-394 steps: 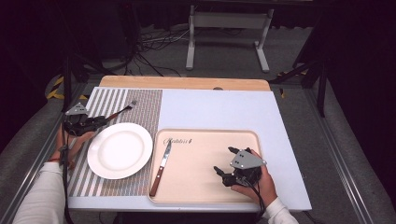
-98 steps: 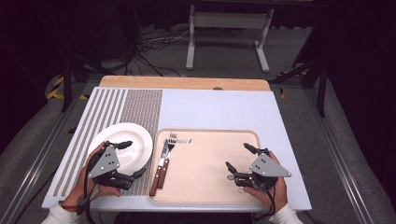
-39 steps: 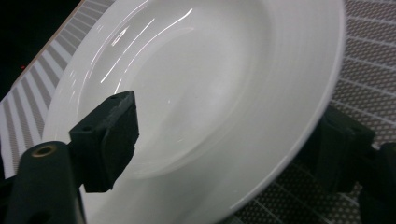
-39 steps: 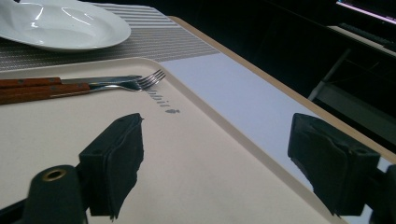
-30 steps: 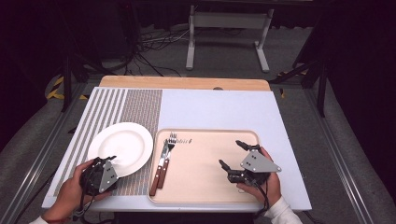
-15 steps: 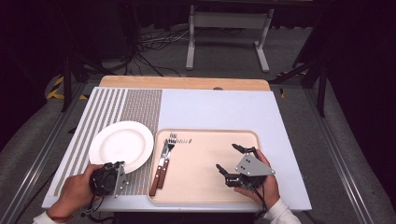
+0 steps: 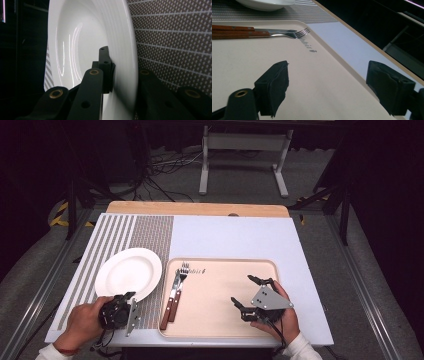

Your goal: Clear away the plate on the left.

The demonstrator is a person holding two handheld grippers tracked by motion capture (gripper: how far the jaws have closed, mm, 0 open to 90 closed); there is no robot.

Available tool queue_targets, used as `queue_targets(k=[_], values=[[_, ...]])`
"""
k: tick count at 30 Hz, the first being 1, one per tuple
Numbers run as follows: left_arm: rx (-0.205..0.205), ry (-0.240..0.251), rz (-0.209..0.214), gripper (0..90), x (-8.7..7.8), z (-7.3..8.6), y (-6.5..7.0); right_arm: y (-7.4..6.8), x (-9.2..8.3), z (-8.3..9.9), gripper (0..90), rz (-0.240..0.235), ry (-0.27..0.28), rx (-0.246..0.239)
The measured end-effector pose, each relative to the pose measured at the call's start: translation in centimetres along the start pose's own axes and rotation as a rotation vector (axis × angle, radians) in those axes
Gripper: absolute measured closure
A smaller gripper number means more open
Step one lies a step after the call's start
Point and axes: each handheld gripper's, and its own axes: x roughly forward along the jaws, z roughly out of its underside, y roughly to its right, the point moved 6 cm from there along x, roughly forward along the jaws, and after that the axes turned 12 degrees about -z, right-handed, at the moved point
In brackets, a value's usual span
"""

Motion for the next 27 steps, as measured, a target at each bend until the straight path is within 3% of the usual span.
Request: queue_targets(k=[3, 6, 13, 19, 27], values=[[-0.002, 0.000, -0.005, 82.8, -0.1, 0.0, 0.0, 0.0, 0.0, 0.0, 19.3, 0.000, 0.002, 0.000], [-0.041, 0.002, -0.015, 82.5, -0.1, 0.0, -0.2, 0.0, 0.0, 0.0, 19.3, 0.000, -0.001, -0.001], [-0.048, 0.009, -0.015, 82.7, 0.0, 0.0, -0.7, 0.1, -0.3, 0.1, 19.8, 0.007, 0.002, -0.005], [-0.054, 0.002, -0.051, 82.8, 0.1, -0.2, -1.4, 0.5, -0.6, 0.1, 19.8, 0.028, 0.011, -0.001], [-0.112, 0.036, -0.100, 82.8, -0.3, -1.0, -2.9, 0.8, -0.8, 0.0, 19.5, 0.048, 0.022, 0.005]])
